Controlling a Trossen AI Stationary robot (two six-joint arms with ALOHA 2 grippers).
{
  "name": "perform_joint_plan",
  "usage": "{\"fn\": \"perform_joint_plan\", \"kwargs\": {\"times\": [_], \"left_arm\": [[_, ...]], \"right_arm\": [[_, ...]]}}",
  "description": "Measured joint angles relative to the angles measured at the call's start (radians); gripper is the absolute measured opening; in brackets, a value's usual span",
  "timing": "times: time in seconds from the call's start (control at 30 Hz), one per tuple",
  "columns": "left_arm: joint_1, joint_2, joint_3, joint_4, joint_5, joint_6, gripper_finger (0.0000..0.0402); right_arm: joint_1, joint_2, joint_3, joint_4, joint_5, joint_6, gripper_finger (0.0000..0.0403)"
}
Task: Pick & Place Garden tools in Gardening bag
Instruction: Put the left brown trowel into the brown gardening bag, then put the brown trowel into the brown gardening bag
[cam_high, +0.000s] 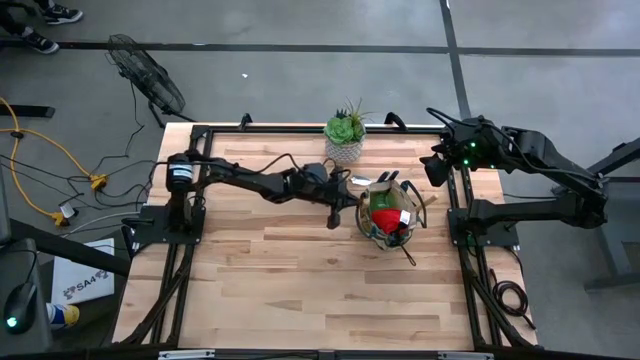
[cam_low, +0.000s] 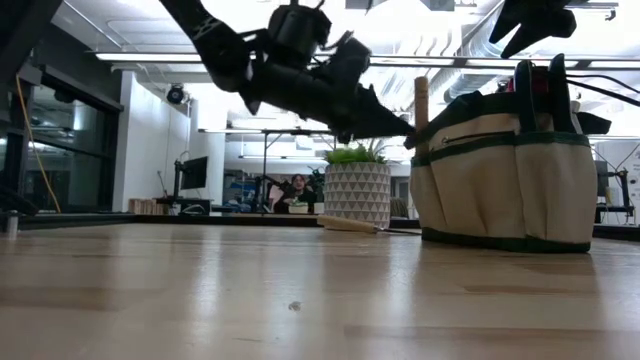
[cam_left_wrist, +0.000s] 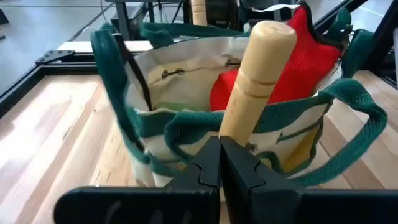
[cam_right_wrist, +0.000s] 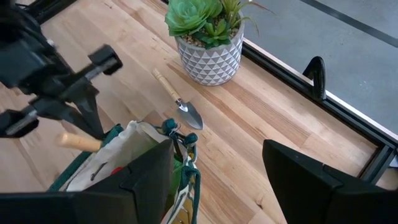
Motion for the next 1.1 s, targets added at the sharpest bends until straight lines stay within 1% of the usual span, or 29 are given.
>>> {"fn": "perform_joint_plan", "kwargs": {"times": [0.13,0.3,0.47,0.63,0.77,0.93,1.1], "left_arm": [[0.0,0.039,0.016,-0.016,0.029,-0.031,0.0],[0.0,0.056,0.015,-0.101,0.021,-0.084,0.0],[0.001,0.055,0.016,-0.112,0.004,-0.061,0.0],[0.03,0.005,0.016,-0.175,-0.005,-0.062,0.0],[0.049,-0.042,0.016,-0.228,-0.013,-0.027,0.0],[0.063,-0.099,0.015,-0.222,0.032,0.035,0.0],[0.066,-0.133,0.016,-0.241,0.041,0.073,0.0]], "right_arm": [[0.0,0.0,0.0,0.0,0.0,0.0,0.0238],[0.0,0.0,0.0,0.0,0.0,0.0,0.0238],[0.0,0.0,0.0,0.001,0.0,0.0,0.0238],[0.0,0.0,0.0,0.001,0.0,0.0,0.0238],[0.0,0.0,0.0,0.001,0.0,0.0,0.0238],[0.0,0.0,0.0,0.001,0.0,0.0,0.0238],[0.0,0.0,0.0,0.001,0.0,0.0,0.0238]]}}
